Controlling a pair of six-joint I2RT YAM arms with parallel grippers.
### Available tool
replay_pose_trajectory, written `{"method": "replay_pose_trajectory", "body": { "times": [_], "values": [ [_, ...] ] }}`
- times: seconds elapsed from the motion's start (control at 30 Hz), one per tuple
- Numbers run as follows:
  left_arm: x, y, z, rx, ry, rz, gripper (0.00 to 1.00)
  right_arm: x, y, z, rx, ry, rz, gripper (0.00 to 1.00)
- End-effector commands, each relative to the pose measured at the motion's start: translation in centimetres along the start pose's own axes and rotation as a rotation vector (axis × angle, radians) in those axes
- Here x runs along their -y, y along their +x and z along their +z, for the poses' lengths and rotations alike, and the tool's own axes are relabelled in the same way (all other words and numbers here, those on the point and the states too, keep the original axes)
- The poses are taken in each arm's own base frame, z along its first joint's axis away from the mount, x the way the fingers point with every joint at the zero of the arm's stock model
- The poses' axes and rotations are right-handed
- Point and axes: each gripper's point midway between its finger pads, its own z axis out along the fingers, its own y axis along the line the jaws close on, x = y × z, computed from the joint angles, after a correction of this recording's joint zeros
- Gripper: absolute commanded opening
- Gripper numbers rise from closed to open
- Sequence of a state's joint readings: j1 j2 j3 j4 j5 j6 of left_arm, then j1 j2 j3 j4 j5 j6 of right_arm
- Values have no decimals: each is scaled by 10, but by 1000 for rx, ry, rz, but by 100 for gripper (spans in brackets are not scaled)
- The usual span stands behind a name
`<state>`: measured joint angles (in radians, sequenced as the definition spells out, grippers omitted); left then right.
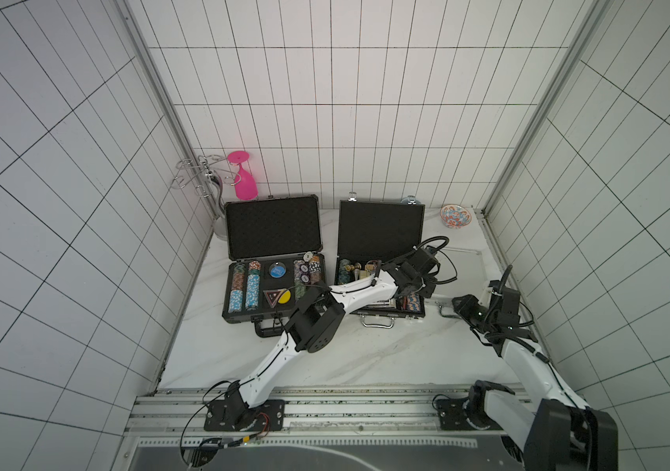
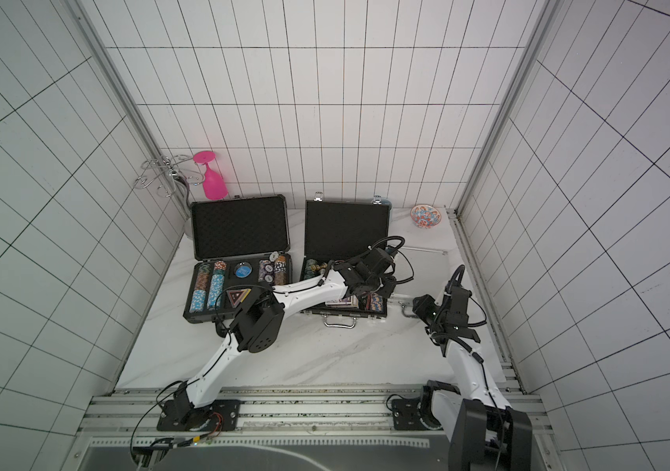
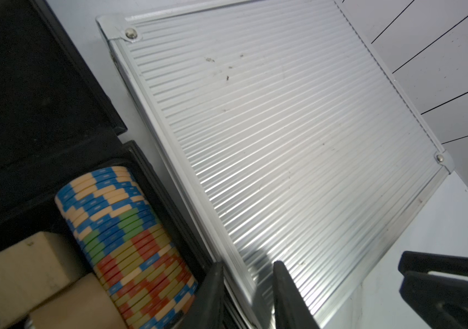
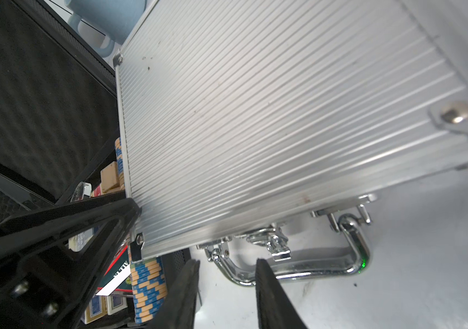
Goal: Close the poker set cases
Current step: Fasten the fastener on the poker set case.
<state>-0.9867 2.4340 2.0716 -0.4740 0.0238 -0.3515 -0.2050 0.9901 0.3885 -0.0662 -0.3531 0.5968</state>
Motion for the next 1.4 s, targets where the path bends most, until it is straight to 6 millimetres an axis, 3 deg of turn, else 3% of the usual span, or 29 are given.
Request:
{"method": "replay_pose_trajectory", "body": {
  "times": [0.0, 0.13, 0.3, 0.43, 0.6, 1.0, 1.13, 1.37],
  "values": [
    [-31, 72, 6, -249, -108, 4, 30, -2, -16, -5, 48, 21, -10, 35],
    [-22, 46, -8, -182, -97, 14, 31, 3, -21, -10, 70, 63, -1, 35],
    [-6, 11, -30, -86, -59, 24, 39, 5, -27, -16, 105, 92, 14, 35],
    [18, -14, -46, 5, -12, 66, 41, 6, -30, -20, 107, 113, 15, 34],
    [46, -31, -58, 80, 31, 113, 40, 6, -38, -27, 143, 135, 17, 31],
    [87, -23, -6, 50, 227, 122, 40, 15, -39, -32, 160, 188, 28, 29],
    [84, -10, 9, 17, 231, 120, 40, 18, -38, -31, 155, 197, 32, 29],
    [56, 29, 29, -100, 122, 135, 38, 14, -32, -26, 119, 175, 18, 30]
  ]
}}
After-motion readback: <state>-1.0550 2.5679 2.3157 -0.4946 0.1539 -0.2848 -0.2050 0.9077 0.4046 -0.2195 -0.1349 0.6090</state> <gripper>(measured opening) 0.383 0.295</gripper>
